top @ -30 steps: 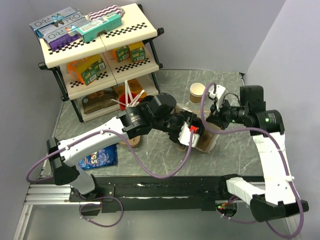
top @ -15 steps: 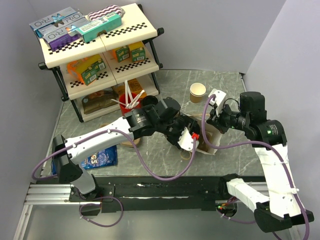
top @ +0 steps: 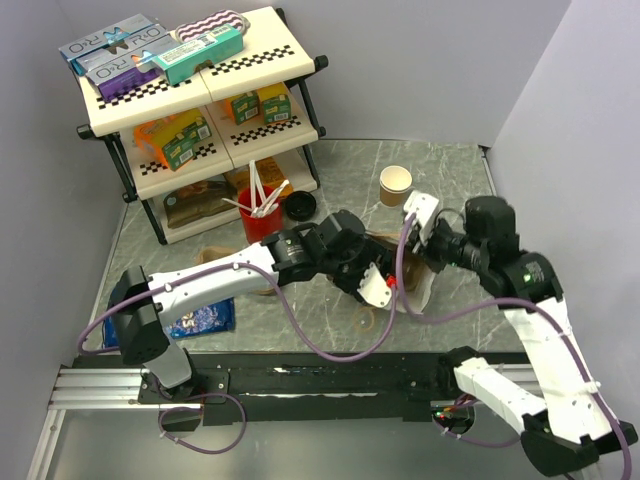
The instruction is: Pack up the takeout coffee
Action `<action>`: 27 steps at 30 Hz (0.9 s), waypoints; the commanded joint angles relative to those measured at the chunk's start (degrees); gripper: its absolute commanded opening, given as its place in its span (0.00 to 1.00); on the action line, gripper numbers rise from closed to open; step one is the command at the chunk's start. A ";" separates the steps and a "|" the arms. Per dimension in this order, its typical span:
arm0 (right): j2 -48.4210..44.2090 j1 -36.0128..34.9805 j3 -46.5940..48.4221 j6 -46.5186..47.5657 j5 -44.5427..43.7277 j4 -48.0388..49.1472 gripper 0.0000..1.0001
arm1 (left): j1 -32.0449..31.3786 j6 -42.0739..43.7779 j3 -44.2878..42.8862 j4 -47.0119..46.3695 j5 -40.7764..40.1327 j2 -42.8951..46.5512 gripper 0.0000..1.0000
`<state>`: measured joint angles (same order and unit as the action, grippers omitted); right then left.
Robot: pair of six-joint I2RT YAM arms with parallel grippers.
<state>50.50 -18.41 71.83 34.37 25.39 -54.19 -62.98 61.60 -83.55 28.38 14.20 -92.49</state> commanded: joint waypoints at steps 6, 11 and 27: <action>-4.62 -6.72 -5.21 -1.50 -4.21 6.91 0.00 | -0.30 -1.75 3.83 -4.21 -2.07 0.55 0.01; -4.18 -7.16 -5.03 -2.20 -3.33 7.08 0.00 | -0.30 -1.66 4.71 -3.77 -0.49 0.64 0.01; -5.41 -7.16 -7.23 -3.43 1.42 7.00 0.00 | -0.39 -0.34 -1.53 -2.19 3.56 -4.01 0.01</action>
<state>46.54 -24.99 65.10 32.60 24.60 -50.09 -63.00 60.58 -81.52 26.11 15.70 -94.70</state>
